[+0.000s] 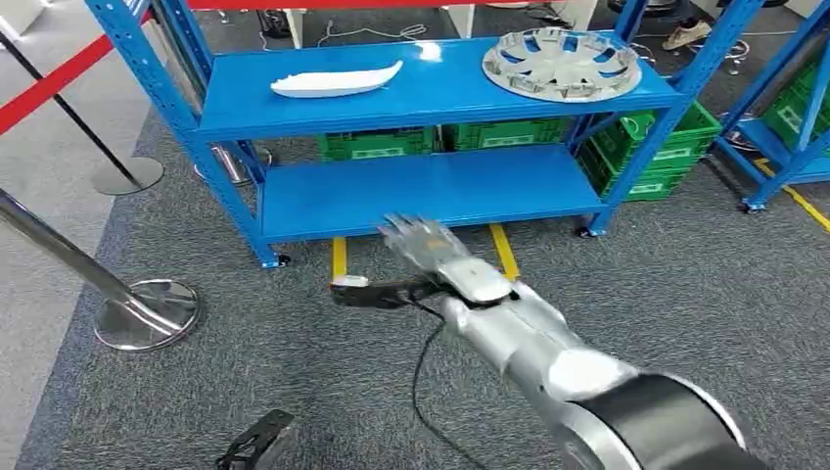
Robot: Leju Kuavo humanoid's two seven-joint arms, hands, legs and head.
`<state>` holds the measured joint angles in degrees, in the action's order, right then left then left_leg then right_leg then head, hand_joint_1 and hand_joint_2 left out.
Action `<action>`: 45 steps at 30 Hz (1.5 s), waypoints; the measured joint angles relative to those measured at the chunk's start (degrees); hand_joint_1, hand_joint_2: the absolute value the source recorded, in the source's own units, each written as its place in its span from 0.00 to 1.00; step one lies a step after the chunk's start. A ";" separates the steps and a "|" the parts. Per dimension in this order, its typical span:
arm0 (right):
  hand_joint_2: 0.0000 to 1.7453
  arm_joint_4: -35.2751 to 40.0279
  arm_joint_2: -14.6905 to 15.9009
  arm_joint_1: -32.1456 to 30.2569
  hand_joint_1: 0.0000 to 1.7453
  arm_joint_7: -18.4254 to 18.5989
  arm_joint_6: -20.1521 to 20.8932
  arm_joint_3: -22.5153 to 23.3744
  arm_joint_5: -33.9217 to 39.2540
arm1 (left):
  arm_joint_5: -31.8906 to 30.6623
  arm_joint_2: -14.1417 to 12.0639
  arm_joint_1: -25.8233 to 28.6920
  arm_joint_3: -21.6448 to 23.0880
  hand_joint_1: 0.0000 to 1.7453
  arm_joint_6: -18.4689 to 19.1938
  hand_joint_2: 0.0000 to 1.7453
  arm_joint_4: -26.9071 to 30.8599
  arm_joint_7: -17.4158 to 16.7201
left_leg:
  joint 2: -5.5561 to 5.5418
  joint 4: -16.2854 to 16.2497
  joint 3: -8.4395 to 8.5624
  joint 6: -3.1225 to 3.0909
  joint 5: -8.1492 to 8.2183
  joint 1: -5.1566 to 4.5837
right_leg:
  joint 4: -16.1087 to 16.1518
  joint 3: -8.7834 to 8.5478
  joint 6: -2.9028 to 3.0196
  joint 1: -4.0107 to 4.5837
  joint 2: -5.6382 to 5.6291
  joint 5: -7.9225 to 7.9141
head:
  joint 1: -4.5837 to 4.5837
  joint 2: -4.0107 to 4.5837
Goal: Take the parts from the cabinet and place them on the table.
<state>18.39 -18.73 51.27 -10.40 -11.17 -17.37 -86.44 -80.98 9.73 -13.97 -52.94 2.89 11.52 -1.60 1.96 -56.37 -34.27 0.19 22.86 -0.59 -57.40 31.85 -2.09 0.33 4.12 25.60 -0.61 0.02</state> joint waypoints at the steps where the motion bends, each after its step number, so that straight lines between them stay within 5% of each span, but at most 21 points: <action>1: 1.00 1.33 -0.37 2.27 0.00 0.11 0.24 -2.97 1.42 | -0.02 0.02 0.00 0.00 0.00 0.00 0.00 0.00 0.02 | 0.00 0.00 -0.08 0.01 -0.02 0.00 | -0.01 0.11 0.02 0.00 0.01 -0.01 | -0.02 0.00; 6: 1.00 4.37 -0.63 9.43 0.00 1.79 -0.02 -12.25 4.25 | -0.17 0.07 -0.02 0.00 0.00 0.02 0.00 0.00 0.07 | 0.00 0.00 -0.08 0.01 -0.04 0.01 | -0.01 0.09 0.02 0.03 0.05 -0.01 | -0.02 0.00; 11: 1.00 4.59 1.12 13.76 0.00 3.45 -0.63 -13.95 7.10 | -0.57 0.04 -0.07 -0.02 0.00 0.11 0.00 0.00 0.15 | -0.01 -0.01 -0.10 -0.04 -0.07 -0.01 | 0.00 0.08 0.00 0.02 0.08 -0.05 | -0.04 0.00; 21: 1.00 3.91 8.22 16.71 0.00 7.94 -0.59 -14.13 10.22 | -0.83 -0.13 -0.15 -0.02 0.00 0.13 0.00 0.00 0.24 | 0.00 -0.02 -0.11 -0.11 -0.13 -0.02 | 0.03 0.11 0.02 0.00 0.04 -0.18 | -0.02 0.00; 30: 1.00 0.54 18.41 11.15 0.00 11.48 -3.41 -11.29 11.05 | -1.03 -0.39 0.21 -0.04 0.00 0.13 0.00 0.00 0.57 | -0.01 -0.04 -0.14 -0.15 -0.13 -0.10 | 0.06 0.10 -0.08 -0.05 0.04 -0.26 | -0.02 0.00; 37: 1.00 -0.86 20.92 8.71 0.00 13.70 -2.69 -10.77 10.53 | -1.16 -0.59 0.19 -0.04 0.00 0.24 0.00 0.00 0.59 | 0.00 -0.04 -0.16 -0.15 -0.13 -0.07 | 0.06 0.18 -0.08 -0.04 0.03 -0.26 | -0.02 0.00; 38: 1.00 -0.97 21.03 8.48 0.00 13.99 -2.67 -10.37 10.79 | -1.16 -0.59 0.17 -0.04 0.00 0.22 1.00 0.00 0.59 | 0.00 -0.04 -0.17 -0.15 -0.13 -0.07 | 0.06 0.17 -0.08 -0.04 0.03 -0.25 | -0.02 0.00; 45: 1.00 -1.78 21.33 5.86 0.00 14.43 -2.19 -9.04 11.12 | -1.33 -0.77 -0.27 -0.04 0.00 0.13 1.00 0.00 0.74 | 0.00 -0.04 -0.19 -0.15 -0.14 -0.09 | 0.06 0.17 -0.08 -0.04 0.02 -0.26 | -0.02 0.00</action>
<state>16.61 2.60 57.13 4.02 -13.35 -26.40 -75.32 -82.31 8.96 -14.24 -52.98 3.02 11.52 -0.85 1.96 -56.40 -34.45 0.04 22.72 -0.68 -57.35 32.02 -2.17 0.29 4.15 25.34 -0.63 0.02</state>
